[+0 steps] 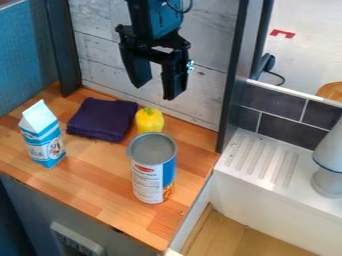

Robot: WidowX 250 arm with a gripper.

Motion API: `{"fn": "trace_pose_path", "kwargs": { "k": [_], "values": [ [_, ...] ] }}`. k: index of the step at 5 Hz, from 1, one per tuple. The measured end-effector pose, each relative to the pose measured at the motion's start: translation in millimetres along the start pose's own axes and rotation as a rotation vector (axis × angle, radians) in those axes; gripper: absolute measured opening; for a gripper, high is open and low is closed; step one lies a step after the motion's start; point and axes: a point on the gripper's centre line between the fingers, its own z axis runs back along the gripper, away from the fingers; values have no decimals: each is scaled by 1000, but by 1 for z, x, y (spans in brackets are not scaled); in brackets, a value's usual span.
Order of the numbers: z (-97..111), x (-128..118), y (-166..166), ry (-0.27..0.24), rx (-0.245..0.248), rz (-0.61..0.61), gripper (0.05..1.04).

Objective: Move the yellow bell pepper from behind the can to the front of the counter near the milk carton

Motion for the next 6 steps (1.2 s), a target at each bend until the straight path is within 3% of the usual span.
{"fn": "trace_pose_path", "kwargs": {
  "k": [1,2,3,4,5,6],
  "values": [
    [-12,-2,2,49,-10,13,1001],
    [-34,14,38,138,-58,165,1000],
    [-34,21,71,143,-84,282,1000],
    [-50,32,91,159,-65,350,1001],
    [-69,37,104,136,5,380,1001],
    [-84,49,99,66,133,371,1000]
  ]
}}
